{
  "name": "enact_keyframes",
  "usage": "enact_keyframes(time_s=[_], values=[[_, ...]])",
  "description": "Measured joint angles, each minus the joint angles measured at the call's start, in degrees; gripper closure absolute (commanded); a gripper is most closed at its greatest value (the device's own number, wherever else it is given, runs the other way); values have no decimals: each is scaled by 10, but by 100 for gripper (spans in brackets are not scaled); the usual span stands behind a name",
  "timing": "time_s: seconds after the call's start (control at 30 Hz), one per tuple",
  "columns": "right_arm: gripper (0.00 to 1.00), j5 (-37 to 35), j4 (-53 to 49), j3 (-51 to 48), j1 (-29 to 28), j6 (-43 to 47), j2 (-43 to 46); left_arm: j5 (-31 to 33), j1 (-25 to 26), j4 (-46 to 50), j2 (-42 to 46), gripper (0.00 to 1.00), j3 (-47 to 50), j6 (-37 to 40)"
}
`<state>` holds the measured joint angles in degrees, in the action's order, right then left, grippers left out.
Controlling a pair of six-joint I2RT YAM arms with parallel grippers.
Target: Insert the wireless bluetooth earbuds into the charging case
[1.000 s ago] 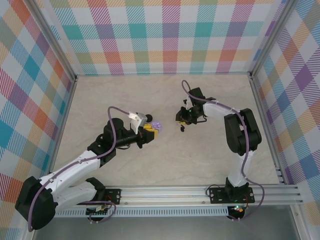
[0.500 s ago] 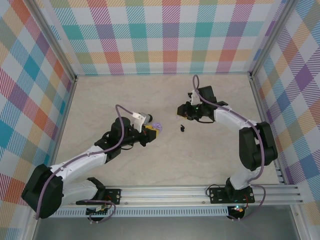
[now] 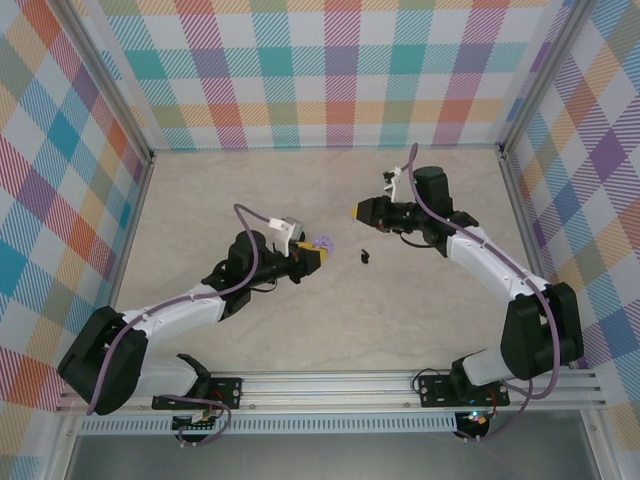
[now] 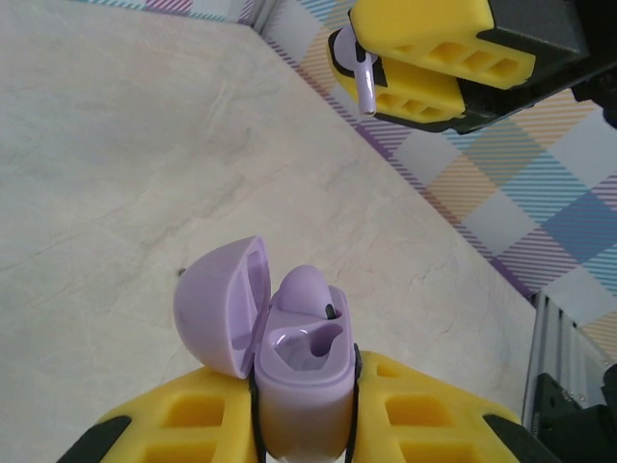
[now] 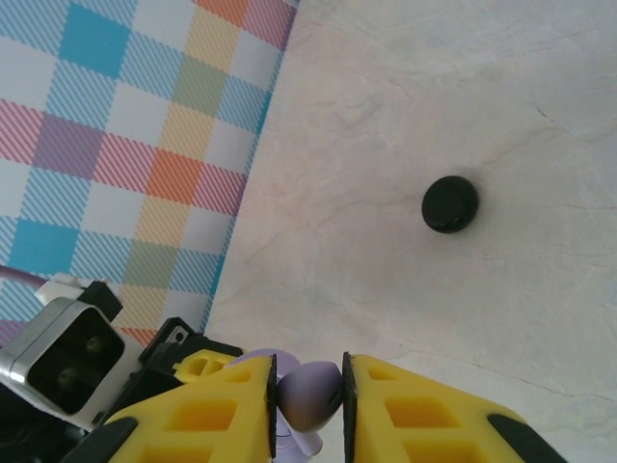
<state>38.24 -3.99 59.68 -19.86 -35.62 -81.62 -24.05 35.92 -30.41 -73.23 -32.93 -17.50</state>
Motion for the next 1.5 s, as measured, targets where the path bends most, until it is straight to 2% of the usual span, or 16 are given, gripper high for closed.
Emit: enact_keyframes(time_s=[0.27,0.57,1.07,1.5], values=[[75,12,31,-3,-13,-5,49,-50,0,-78,-8,78,0,-12],[74,15,41,-3,-51,1,60,-78,5,-95,-5,78,0,-11],[74,10,22,13,-102,42,61,-80,9,-90,13,77,-8,-12],[74,-3,13,18,-116,63,61,-78,9,-90,31,77,-8,-12]])
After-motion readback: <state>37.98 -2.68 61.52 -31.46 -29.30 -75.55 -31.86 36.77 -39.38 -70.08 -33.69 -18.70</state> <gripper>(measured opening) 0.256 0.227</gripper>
